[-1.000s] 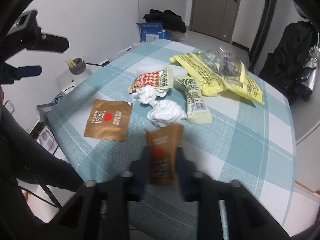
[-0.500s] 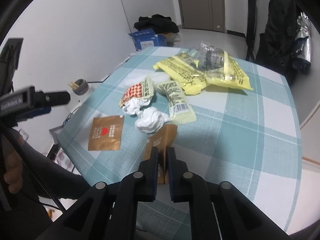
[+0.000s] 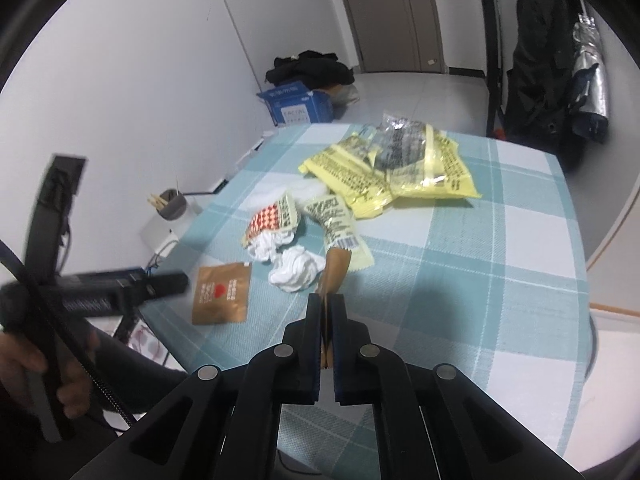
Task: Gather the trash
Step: 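Grasp the other brown packet with the left gripper while the right gripper holds its packet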
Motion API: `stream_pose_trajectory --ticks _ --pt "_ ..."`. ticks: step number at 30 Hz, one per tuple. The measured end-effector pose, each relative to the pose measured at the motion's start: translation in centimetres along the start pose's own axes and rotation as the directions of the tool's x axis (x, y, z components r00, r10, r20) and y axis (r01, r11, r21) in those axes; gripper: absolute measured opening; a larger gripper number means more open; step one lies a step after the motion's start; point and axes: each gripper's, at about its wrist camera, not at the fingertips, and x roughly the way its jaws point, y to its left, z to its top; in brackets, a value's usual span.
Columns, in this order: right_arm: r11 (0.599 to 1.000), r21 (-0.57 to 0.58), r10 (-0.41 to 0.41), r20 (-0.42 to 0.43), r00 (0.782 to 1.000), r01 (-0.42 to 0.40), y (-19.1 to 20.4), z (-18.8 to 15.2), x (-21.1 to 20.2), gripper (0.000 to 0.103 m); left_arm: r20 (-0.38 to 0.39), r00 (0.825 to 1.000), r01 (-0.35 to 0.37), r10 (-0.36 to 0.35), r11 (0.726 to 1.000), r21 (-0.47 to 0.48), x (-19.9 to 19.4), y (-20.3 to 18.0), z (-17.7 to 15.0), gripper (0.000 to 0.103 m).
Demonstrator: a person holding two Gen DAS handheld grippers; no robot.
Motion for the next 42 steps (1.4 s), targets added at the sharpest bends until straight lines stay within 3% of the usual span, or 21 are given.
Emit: stream_pose_trajectory --ticks 7,10,14,23,27,30,31,40,42 --pt "1.0 0.023 0.017 0.04 0.999 -0.018 -0.9 0.5 -1.6 0.003 -0.077 0.995 -0.059 0.065 0.995 0.086 2.1 -1.9 -0.1 0.102" --pt "0.999 0.027 0.021 0.053 0.998 -0.023 -1.3 0.6 -2.1 0.003 -0.073 0.987 -0.129 0.141 0.981 0.142 2.4 -2.7 -0.2 0.102" --pt "0.999 0.038 0.03 0.071 0.997 -0.033 -2.0 0.8 -2.8 0.003 -0.06 0.988 -0.134 0.144 0.981 0.138 2.2 -2.7 -0.1 0.098" --pt "0.996 0.08 0.038 0.084 0.996 -0.045 -3.8 0.6 -3.6 0.003 -0.031 0.989 -0.143 0.146 0.985 0.093 1.3 -3.2 0.0 0.055" --pt "0.994 0.102 0.037 0.09 0.995 -0.046 -4.6 0.6 -3.9 0.003 -0.025 0.993 -0.116 0.116 0.993 0.028 1.1 -2.6 0.4 0.024" --pt "0.993 0.106 0.04 0.098 0.994 -0.05 -4.7 0.5 -4.2 0.003 -0.022 0.992 -0.123 0.123 0.992 0.033 1.4 -3.0 0.7 0.012" --pt "0.994 0.1 0.038 0.102 0.994 -0.048 -4.6 0.5 -4.4 0.003 -0.023 0.992 -0.122 0.123 0.992 0.034 1.5 -3.1 0.6 0.002" --pt "0.994 0.1 0.041 0.13 0.991 -0.054 -4.6 0.4 -5.4 0.003 -0.001 0.999 -0.033 0.033 0.999 0.016 0.3 -3.4 0.6 0.0" --pt "0.993 0.106 0.042 0.132 0.99 -0.056 -4.9 0.4 -5.5 0.003 -0.021 0.999 -0.047 0.047 0.998 0.032 0.6 -3.7 0.7 0.003"
